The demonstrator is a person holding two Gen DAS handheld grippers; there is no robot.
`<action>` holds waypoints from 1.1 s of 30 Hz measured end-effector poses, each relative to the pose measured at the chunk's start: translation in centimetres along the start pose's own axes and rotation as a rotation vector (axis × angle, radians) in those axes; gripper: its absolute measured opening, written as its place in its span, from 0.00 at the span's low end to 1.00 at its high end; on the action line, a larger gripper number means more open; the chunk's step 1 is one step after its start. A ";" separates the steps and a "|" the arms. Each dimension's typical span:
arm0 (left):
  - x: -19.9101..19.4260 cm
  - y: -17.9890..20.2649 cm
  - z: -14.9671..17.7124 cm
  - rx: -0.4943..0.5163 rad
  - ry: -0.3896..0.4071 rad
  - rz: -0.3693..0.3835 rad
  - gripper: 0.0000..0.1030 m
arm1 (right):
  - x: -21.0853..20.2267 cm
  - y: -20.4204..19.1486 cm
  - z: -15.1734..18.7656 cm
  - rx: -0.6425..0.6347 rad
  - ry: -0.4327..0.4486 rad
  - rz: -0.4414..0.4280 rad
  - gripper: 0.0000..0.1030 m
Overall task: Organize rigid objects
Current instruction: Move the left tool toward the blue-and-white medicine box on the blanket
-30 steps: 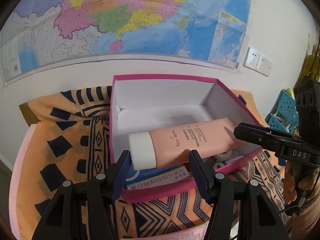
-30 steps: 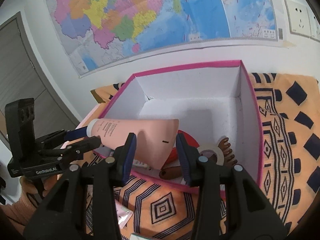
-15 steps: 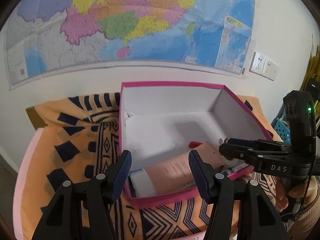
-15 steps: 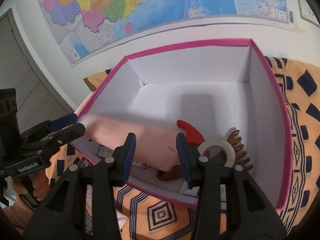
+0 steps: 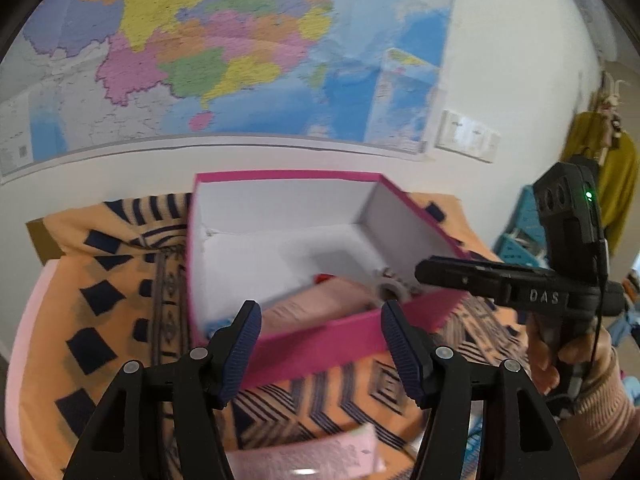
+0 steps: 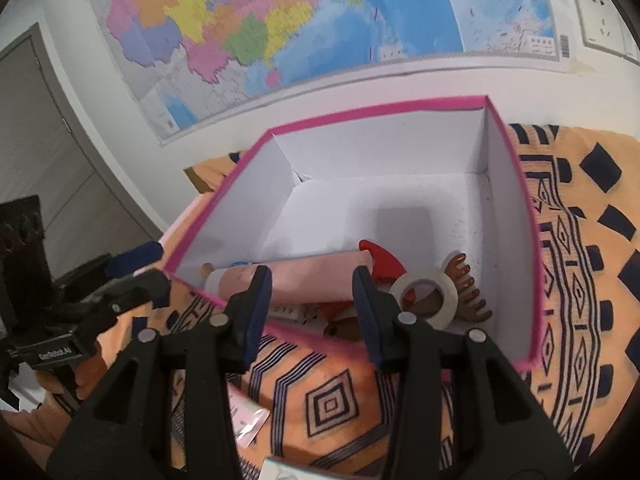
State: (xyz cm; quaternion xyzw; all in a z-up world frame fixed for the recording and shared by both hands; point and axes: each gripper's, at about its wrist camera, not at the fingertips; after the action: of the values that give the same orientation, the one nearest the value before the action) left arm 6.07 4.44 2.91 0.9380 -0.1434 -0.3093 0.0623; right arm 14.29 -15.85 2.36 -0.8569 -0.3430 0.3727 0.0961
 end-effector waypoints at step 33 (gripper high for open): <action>2.9 7.5 10.2 0.061 -0.322 0.229 0.65 | -5.9 4.9 12.9 0.147 -0.145 0.068 0.43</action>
State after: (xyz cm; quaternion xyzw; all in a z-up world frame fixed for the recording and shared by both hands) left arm 0.50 -3.91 -5.35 0.8554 -0.2665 -0.4419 0.0448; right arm 4.79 -24.57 -5.38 -0.8294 -0.2915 0.4609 0.1209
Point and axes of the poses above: each gripper's, at about its wrist camera, not at the fingertips, and x roughly the way its jaws point, y to its right, z to its underside, and after that the axes turned 1 degree about -x, right-handed
